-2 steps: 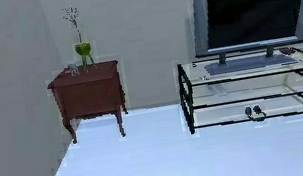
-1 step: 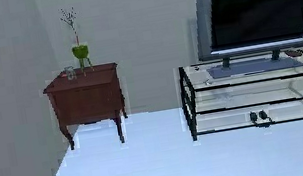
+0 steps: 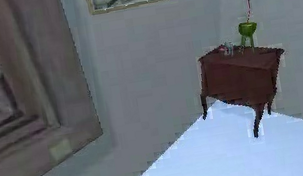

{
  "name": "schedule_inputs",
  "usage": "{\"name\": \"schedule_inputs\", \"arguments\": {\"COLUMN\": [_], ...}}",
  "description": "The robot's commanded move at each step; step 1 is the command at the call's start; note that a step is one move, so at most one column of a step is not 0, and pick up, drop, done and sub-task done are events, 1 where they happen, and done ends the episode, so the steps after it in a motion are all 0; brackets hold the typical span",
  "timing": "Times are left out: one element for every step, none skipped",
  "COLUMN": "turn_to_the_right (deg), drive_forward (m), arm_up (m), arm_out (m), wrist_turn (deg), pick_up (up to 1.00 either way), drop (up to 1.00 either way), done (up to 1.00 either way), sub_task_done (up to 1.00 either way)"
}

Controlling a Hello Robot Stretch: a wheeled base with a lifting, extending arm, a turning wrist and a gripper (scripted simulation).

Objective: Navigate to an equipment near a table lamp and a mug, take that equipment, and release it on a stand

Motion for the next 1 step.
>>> {"name": "schedule_inputs", "arguments": {"turn_to_the_right": [-36.0], "drive_forward": [0.0], "arm_up": [0.0], "arm_out": [0.0], "wrist_turn": [0.0], "pick_up": [0.0], "drop": [0.0], "done": [0.0], "sub_task_done": [0.0]}}
